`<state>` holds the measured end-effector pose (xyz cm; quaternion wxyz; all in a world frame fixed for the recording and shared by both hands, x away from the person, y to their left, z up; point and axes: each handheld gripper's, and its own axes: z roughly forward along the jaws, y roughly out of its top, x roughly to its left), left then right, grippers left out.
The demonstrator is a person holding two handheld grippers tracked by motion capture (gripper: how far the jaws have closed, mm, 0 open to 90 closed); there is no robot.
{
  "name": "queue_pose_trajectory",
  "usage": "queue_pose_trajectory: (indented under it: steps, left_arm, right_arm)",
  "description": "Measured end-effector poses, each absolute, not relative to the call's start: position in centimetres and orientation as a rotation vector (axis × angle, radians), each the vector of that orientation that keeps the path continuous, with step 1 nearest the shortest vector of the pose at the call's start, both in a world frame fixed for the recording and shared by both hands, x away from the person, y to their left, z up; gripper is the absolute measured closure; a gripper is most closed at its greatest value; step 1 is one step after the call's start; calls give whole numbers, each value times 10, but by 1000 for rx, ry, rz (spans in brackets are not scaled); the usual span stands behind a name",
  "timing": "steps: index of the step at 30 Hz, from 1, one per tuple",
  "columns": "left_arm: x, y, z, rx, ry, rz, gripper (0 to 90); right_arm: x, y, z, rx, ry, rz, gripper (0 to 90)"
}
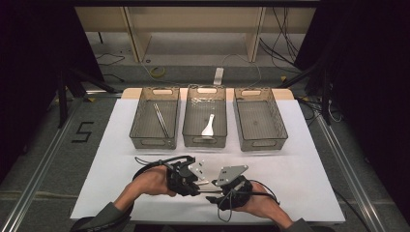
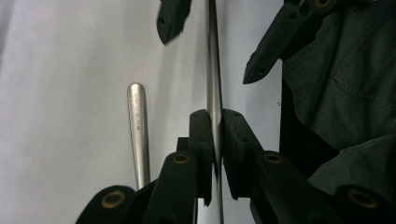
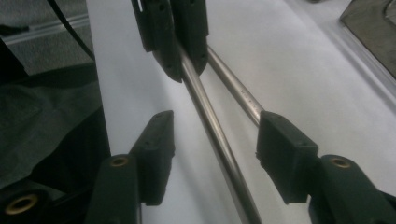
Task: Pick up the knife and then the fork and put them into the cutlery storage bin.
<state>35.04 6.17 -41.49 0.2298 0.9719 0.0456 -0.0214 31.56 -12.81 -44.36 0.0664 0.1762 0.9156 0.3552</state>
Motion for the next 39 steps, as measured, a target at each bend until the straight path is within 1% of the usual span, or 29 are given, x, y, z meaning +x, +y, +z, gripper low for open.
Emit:
queue_pose_trajectory:
  steps: [1,4,9,10,11,13,14,15,16,19,23,27,28,29,30,31,32,33,34,35,38,39]
  left_arm:
    - [350,61,-415,2676,125,-60,822]
    - [349,60,-415,2687,102,-67,822]
    - [346,58,-415,2680,75,-92,822]
    - [345,58,-415,2677,72,-103,822]
    - [345,58,-415,2678,68,-106,822]
    - [345,58,-415,2680,65,-94,821]
    - [345,58,-415,2684,57,-97,821]
    - [344,58,-416,2686,51,-91,821]
    - [343,58,-416,2694,37,-86,819]
    - [341,57,-416,2704,15,-81,811]
    - [340,57,-416,2704,1,-56,801]
    - [340,58,-411,2683,12,11,781]
    - [341,59,-408,2662,17,29,757]
    - [340,60,-405,2639,29,43,708]
    - [341,61,-402,2627,34,59,681]
    - [341,62,-399,2609,47,70,681]
    - [341,63,-396,2590,55,79,640]
    - [340,64,-394,2575,70,89,572]
    - [340,64,-393,2561,93,103,537]
    - [341,65,-392,2546,115,121,537]
    - [344,69,-388,2485,172,153,467]
    - [345,71,-386,2469,195,168,407]
  right_arm:
    - [317,-127,-446,460,2769,1041,522]
    - [317,-125,-448,447,2780,1023,551]
    - [317,-120,-451,368,2798,977,641]
    - [316,-119,-451,362,2812,966,673]
    - [316,-119,-451,362,2812,966,673]
    - [314,-117,-451,331,2823,971,760]
    - [314,-116,-451,297,2818,968,787]
    - [314,-116,-451,297,2818,968,787]
    - [313,-115,-452,242,2816,954,810]
    - [307,-112,-452,224,2834,941,836]
    - [306,-111,-452,218,2835,930,841]
    - [307,-113,-450,234,2807,939,844]
    - [309,-114,-449,259,2804,940,844]
    - [312,-117,-448,301,2798,917,844]
    - [313,-119,-448,319,2788,914,844]
    - [313,-119,-448,319,2788,914,844]
    - [315,-121,-448,330,2780,908,844]
    - [319,-125,-447,366,2769,905,844]
    - [321,-127,-447,380,2755,907,845]
    - [321,-127,-447,380,2755,907,845]
    - [324,-133,-446,432,2735,897,845]
    - [329,-138,-446,441,2715,892,844]
